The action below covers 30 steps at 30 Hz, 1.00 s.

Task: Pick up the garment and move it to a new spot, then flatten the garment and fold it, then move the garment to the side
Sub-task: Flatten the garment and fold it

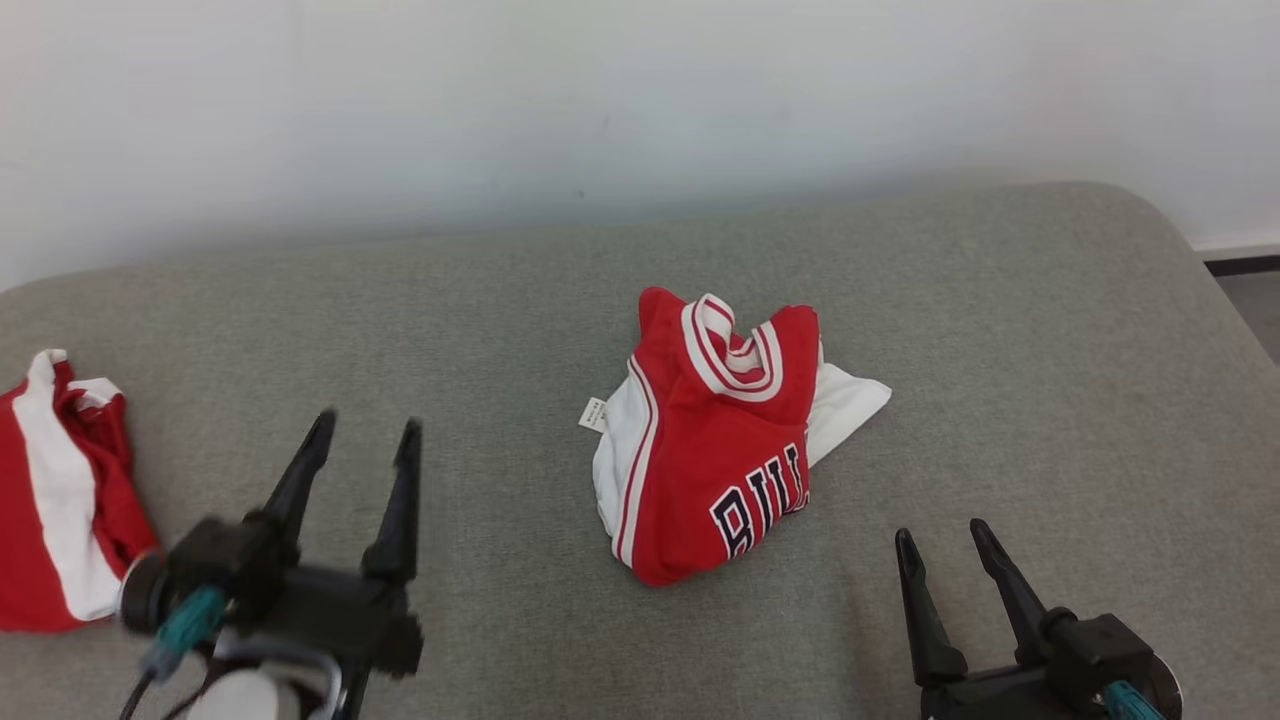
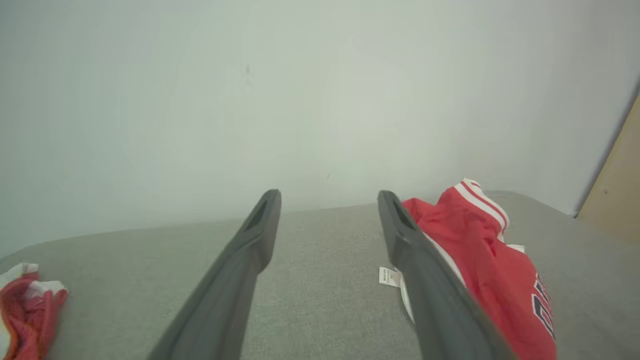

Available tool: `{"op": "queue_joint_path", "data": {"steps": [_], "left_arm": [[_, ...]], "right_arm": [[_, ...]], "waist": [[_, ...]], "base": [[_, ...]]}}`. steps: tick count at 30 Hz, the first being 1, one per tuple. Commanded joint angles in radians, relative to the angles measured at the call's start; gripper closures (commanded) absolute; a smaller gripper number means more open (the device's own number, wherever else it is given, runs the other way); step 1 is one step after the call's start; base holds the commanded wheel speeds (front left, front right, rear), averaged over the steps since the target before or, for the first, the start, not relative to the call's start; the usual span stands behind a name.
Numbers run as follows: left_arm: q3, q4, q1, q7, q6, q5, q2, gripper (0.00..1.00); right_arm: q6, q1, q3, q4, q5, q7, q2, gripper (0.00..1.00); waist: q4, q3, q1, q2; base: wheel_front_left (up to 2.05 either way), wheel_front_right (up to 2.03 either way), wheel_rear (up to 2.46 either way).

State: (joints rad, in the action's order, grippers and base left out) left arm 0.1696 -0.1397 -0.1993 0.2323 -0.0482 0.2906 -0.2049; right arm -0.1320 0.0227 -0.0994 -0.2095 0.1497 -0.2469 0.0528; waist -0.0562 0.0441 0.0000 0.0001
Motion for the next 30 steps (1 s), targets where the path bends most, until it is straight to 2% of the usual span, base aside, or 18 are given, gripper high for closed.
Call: {"op": "queue_joint_path", "data": {"steps": [1,12,21,26,28,29,30], "left_arm": [[0.015,-0.006,-0.051,-0.013,-0.012,-0.010,0.006,0.00],[0.156,-0.148,-0.345,-0.077,-0.065,-0.013,0.060,0.00],[0.233,-0.338,-0.412,-0.119,-0.075,-0.014,0.058,0.00],[0.260,-0.427,-0.427,-0.112,-0.079,0.000,0.061,0.00],[0.265,-0.446,-0.443,-0.092,-0.080,0.003,0.058,0.95],[0.266,-0.456,-0.447,-0.083,-0.081,0.006,0.056,1.00],[0.267,-0.465,-0.453,-0.074,-0.081,0.009,0.055,1.00]], "right_arm": [[0.002,0.014,-0.005,-0.002,0.010,-0.006,0.001,0.00],[0.002,0.069,-0.012,-0.032,0.028,-0.017,-0.002,0.00],[0.002,0.103,-0.024,-0.035,0.058,-0.019,-0.003,0.00],[0.002,0.108,-0.020,-0.021,0.073,-0.020,-0.003,0.00],[0.002,0.108,-0.017,-0.017,0.073,-0.020,-0.003,0.00],[0.002,0.107,-0.015,-0.014,0.074,-0.020,-0.003,0.00],[0.003,0.105,-0.011,-0.013,0.074,-0.020,-0.003,0.00]], "waist": [[-0.025,0.021,0.0000,-0.0001],[-0.165,0.097,0.0000,-0.0001],[-0.246,0.144,0.0000,-0.0001],[-0.265,0.167,0.0000,-0.0001],[-0.267,0.172,0.0000,-0.0001],[-0.266,0.174,0.0000,-0.0001],[-0.262,0.175,0.0000,-0.0001]], "base": [[0.00,0.00,0.00],[0.00,0.00,0.00],[0.00,0.00,0.00],[0.00,0.00,0.00],[0.00,0.00,0.00],[0.00,0.00,0.00],[0.00,0.00,0.00]]}}
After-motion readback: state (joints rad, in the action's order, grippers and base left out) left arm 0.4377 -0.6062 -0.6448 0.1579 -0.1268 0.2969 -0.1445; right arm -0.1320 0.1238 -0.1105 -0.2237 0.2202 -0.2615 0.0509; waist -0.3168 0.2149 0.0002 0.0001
